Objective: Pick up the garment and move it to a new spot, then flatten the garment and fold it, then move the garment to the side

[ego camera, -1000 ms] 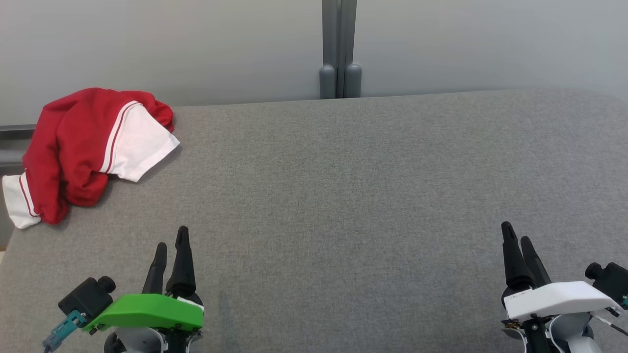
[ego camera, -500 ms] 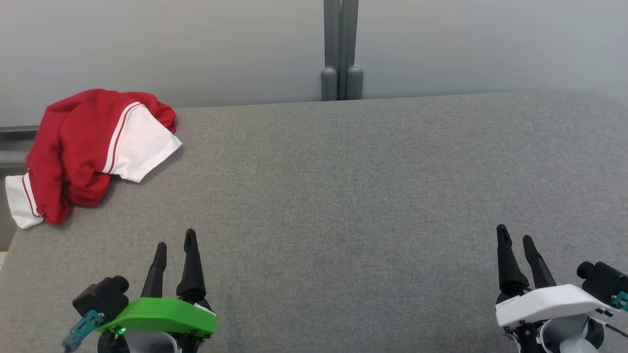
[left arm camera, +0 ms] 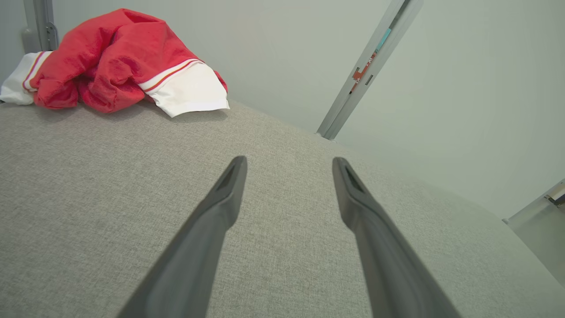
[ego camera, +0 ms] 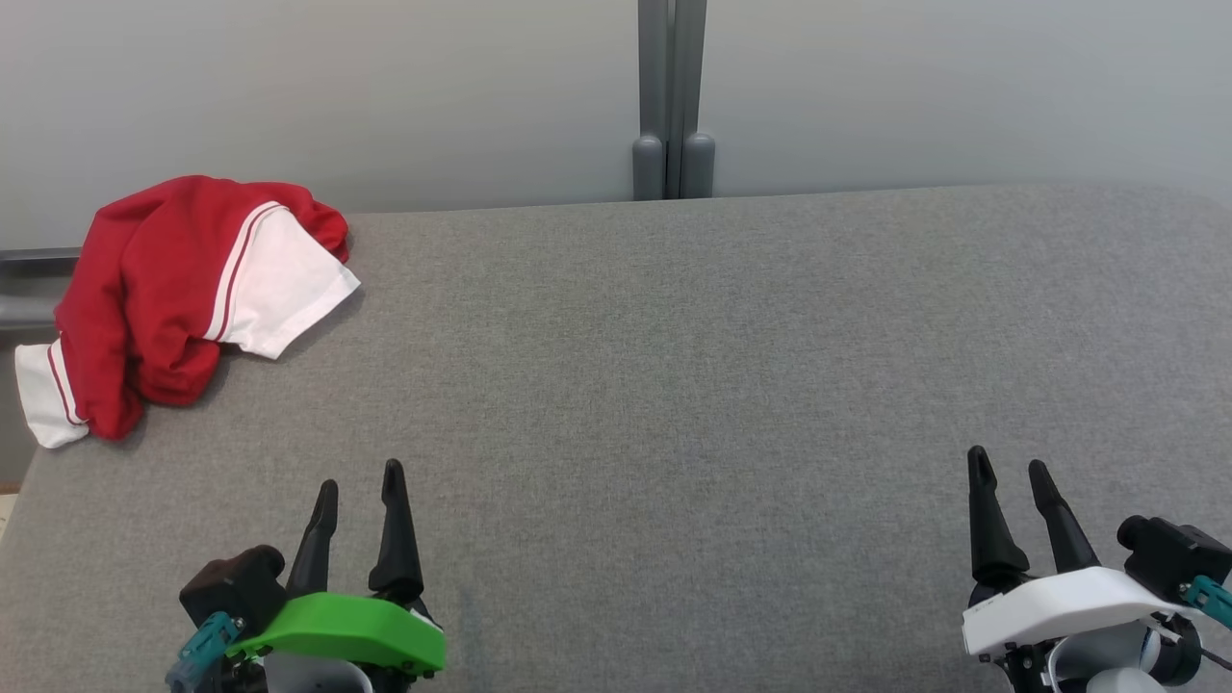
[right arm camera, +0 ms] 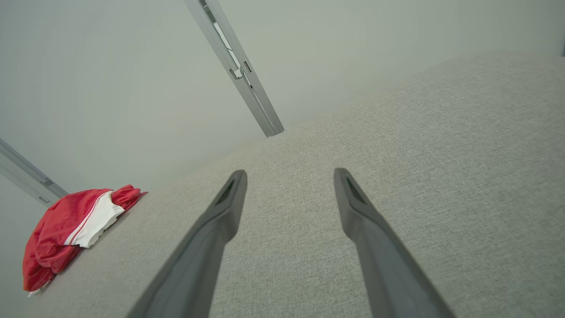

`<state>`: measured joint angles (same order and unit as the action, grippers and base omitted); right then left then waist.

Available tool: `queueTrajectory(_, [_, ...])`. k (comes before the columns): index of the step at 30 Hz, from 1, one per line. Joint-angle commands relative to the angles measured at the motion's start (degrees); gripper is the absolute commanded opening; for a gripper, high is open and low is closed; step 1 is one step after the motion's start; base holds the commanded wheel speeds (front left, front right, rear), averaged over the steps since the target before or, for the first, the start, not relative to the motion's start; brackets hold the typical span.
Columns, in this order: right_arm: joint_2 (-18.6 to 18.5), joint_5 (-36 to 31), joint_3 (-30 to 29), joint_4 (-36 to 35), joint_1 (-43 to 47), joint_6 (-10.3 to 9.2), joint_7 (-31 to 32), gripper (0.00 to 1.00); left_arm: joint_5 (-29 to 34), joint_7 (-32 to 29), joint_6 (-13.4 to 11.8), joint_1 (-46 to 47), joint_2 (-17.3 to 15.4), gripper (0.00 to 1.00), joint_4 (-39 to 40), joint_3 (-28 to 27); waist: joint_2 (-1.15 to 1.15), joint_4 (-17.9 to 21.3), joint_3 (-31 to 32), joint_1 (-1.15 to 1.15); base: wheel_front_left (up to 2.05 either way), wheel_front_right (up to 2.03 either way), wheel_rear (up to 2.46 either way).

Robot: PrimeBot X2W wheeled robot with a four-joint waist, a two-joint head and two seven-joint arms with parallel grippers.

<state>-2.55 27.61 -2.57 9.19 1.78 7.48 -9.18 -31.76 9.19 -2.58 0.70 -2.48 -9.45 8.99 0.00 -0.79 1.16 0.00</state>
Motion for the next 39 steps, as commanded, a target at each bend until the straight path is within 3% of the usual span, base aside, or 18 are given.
queueTrajectory(1, [-0.3,-1.8,0.0,-0.5,0.2,0.01,-0.6,1.00,1.5,0.6,-0.3,-0.2,-0.4,1.00,0.3,0.1,0.00,0.0,0.0,0.00,0.00,0.00,0.00])
queueTrajectory(39, [-0.4,-20.3,0.8,-1.1,0.5,0.02,-5.1,1.00,15.1,5.1,-2.5,0.5,-0.5,1.00,-2.8,3.4,0.00,-0.5,-0.7,0.00,0.00,0.00,0.00])
